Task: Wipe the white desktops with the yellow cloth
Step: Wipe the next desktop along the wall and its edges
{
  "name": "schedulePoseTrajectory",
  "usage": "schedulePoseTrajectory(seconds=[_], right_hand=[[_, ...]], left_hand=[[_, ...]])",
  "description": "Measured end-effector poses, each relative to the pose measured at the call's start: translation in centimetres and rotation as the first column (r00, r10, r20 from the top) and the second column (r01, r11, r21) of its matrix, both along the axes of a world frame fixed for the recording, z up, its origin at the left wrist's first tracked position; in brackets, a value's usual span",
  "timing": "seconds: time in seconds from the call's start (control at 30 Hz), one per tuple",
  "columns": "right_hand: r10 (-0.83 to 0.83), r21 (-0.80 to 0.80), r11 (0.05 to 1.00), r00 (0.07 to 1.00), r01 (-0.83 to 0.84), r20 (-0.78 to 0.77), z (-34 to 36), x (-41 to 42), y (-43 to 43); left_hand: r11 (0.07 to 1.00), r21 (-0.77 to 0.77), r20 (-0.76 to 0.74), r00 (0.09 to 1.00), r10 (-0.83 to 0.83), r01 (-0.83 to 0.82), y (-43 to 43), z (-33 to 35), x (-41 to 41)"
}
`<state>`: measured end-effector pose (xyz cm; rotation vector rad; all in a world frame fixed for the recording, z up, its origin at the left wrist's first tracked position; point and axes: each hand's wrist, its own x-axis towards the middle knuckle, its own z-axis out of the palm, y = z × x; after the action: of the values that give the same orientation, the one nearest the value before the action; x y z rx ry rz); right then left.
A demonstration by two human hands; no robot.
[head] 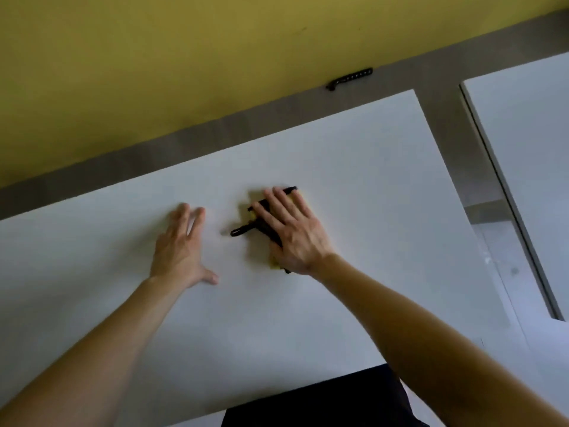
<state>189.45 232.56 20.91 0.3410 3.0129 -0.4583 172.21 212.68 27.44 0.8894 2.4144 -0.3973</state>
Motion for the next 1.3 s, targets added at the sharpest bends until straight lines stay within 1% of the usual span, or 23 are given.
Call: schedulePoseTrajectory(seconds=[0.07,0.1,0.17,0.23,0.27,0.3,0.33,0.4,0.43,0.5,0.57,0.6,0.67,0.77,0.83,0.87,0.9,0.97,1.03,1.1,1.17,1.2,1.3], right_hand=[[-0.219,0.015,0.976,0.976,0.219,-0.005,-0.1,2.9,6.9],[-0.350,0.032,0.936,0.936,0.350,0.018,0.1,4.3,10.6],[-0.594,0.069,0.804,0.802,0.590,0.062,0.4,6.1,16.4],[-0.717,0.110,0.696,0.696,0.710,0.049,0.5,4.9,17.1],[-0.718,0.116,0.694,0.696,0.710,0.037,0.5,3.7,15.2],[-0.673,0.103,0.737,0.739,0.668,0.022,0.5,2.3,12.1],[-0.583,0.068,0.810,0.812,0.582,0.000,0.4,1.1,8.0],[-0.317,-0.038,0.948,0.944,0.315,-0.088,0.0,-1.1,-1.3],[-0.167,-0.073,0.984,0.980,0.160,-0.108,0.0,-2.0,-5.2],[0.043,-0.078,0.996,0.996,-0.048,-0.073,0.4,-2.6,-9.2],[0.128,-0.038,0.991,0.989,-0.131,-0.072,0.1,-1.6,-6.9],[0.092,-0.033,0.995,0.992,-0.095,-0.090,-0.2,-0.6,-4.5],[-0.126,-0.022,0.992,0.987,0.124,-0.105,-0.7,1.8,1.8],[-0.470,0.078,0.882,0.882,0.466,0.043,0.4,3.1,8.9],[-0.564,0.111,0.823,0.824,0.557,0.050,0.6,0.8,8.3],[-0.544,0.097,0.836,0.838,0.540,0.026,0.6,-1.2,6.9],[-0.470,0.069,0.880,0.882,0.470,-0.006,0.4,-3.5,5.0],[-0.218,0.034,0.975,0.975,0.219,-0.044,0.2,-8.6,0.5],[-0.025,0.023,0.999,0.999,0.026,-0.022,0.6,-13.2,-3.6],[0.052,0.006,0.999,0.999,-0.052,0.008,0.6,-15.0,-4.8],[0.061,0.011,0.998,0.998,-0.061,-0.024,0.0,-13.7,-2.3],[0.015,0.009,1.000,0.999,-0.015,-0.031,-0.1,-11.9,0.1],[-0.291,0.037,0.956,0.957,0.291,-0.011,-0.2,-5.0,10.1]], left_hand=[[1.000,0.002,-0.009,1.000,0.015,-0.015,0.2,-0.2,0.2],[1.000,-0.006,-0.011,1.000,0.009,-0.009,0.2,-0.3,0.1],[1.000,-0.009,-0.020,1.000,-0.004,0.004,-0.1,-0.3,0.1],[1.000,-0.006,-0.032,0.999,-0.004,0.003,-0.2,-0.3,0.0],[1.000,-0.004,-0.027,1.000,-0.010,0.010,-0.2,-0.2,0.1],[1.000,0.003,-0.025,1.000,-0.017,0.017,-0.2,-0.1,0.1],[1.000,0.008,-0.029,0.999,-0.018,0.019,-0.3,-0.1,0.0],[0.999,0.027,-0.041,0.999,-0.022,0.023,-0.4,-0.1,-0.1],[0.999,0.041,-0.042,0.999,-0.027,0.029,-0.5,-0.2,-0.1],[0.998,0.063,-0.048,0.999,-0.027,0.030,-0.6,-0.3,-0.1],[0.999,0.046,-0.048,0.999,-0.026,0.028,-0.6,0.0,0.0],[0.999,0.030,-0.045,0.999,-0.031,0.033,-0.5,0.2,0.1],[0.999,0.013,-0.044,0.998,-0.035,0.036,-0.3,0.4,0.0],[1.000,0.021,-0.025,0.999,-0.022,0.023,-0.6,0.4,0.1],[0.999,0.032,-0.026,0.999,-0.019,0.020,-0.6,0.3,0.0],[0.999,0.038,-0.027,0.999,-0.019,0.020,-0.6,0.4,0.0],[0.999,0.041,-0.029,0.999,-0.019,0.020,-0.6,0.4,0.0],[0.999,0.038,-0.034,0.999,-0.019,0.020,-0.3,0.6,0.1],[0.999,0.018,-0.059,0.998,-0.026,0.027,-0.1,0.7,0.1],[1.000,0.001,-0.072,0.997,-0.017,0.017,0.1,0.6,0.2],[1.000,-0.005,-0.054,0.998,-0.008,0.008,0.3,0.6,0.1],[1.000,-0.007,-0.039,0.999,-0.010,0.010,0.4,0.7,0.2],[1.000,-0.026,-0.015,1.000,-0.014,0.014,0.4,1.1,0.3]])
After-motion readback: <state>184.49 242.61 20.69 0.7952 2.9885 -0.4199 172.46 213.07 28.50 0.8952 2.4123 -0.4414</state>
